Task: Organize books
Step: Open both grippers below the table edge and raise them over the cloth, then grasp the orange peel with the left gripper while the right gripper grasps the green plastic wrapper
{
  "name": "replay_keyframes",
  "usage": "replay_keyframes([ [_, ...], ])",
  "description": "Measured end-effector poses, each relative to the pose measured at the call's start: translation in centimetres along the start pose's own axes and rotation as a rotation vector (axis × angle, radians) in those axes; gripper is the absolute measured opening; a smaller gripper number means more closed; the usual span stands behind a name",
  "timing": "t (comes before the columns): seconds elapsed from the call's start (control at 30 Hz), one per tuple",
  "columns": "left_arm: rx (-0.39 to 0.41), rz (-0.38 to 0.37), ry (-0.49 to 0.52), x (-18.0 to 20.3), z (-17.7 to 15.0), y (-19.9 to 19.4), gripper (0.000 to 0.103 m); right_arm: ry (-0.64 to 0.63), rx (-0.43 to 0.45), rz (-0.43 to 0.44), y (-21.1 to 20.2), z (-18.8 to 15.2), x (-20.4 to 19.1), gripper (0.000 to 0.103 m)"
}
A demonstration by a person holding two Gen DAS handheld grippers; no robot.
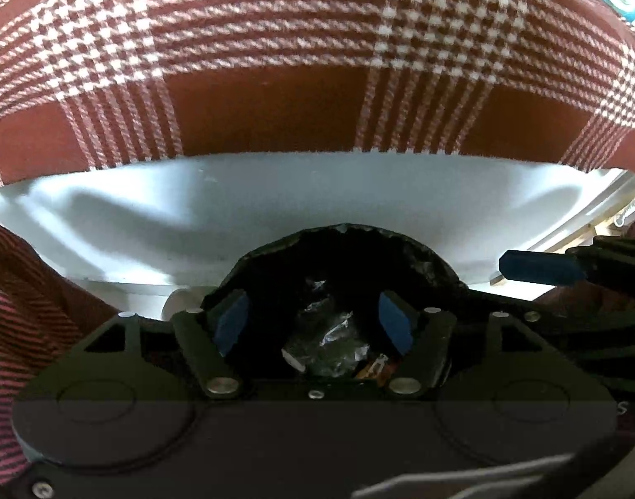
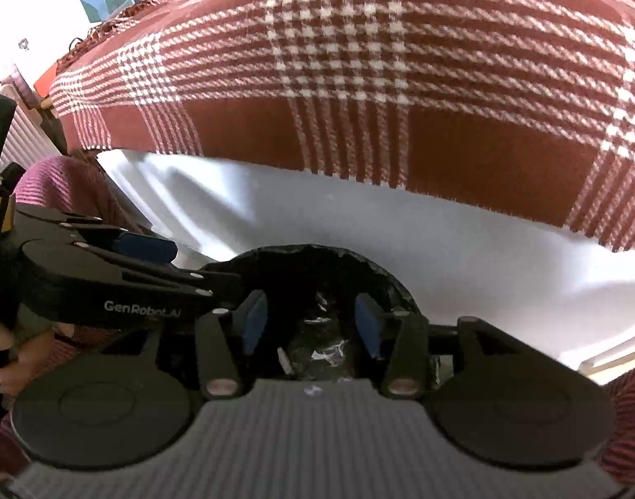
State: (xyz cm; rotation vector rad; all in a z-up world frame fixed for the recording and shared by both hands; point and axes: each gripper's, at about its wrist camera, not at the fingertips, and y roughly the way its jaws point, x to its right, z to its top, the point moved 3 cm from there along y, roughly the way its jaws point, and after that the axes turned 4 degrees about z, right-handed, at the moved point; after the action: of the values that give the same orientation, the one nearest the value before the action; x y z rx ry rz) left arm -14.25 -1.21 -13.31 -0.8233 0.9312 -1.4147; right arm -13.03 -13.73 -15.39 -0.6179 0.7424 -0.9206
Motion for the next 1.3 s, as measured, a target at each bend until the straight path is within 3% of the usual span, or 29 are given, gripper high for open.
replay_keyframes([
  [0.17,0.077,-0.035,-0.016,-0.8,1.8,-3.1,0.069,0.005,0.059,0.036,-2.0,1.8,-0.5,0.064],
  [0.4,0.307,-0.057,-0.006,-1.9,6.4,-8.6,0.077,-0.074,0.223,0.056,-6.1,6.2,-1.6,0.07],
  [0.5,0.416,-0.056,0.003,-2.2,8.7,-10.1,0.08,-0.092,0.309,0.028,-7.5,8.3,-1.3,0.071],
  [0.7,0.528,-0.041,-0.031,-3.3,13.6,-9.9,0.081,-0.094,0.419,-0.075,-8.2,11.8,0.3,0.071],
  [1.1,0.599,-0.083,-0.046,-3.2,22.6,-5.8,0.081,-0.018,0.529,-0.196,-7.6,19.6,5.3,0.071],
  [1.3,0.541,-0.117,-0.046,-3.2,26.1,-2.6,0.081,-0.038,0.532,-0.236,-6.7,23.7,7.3,0.071],
])
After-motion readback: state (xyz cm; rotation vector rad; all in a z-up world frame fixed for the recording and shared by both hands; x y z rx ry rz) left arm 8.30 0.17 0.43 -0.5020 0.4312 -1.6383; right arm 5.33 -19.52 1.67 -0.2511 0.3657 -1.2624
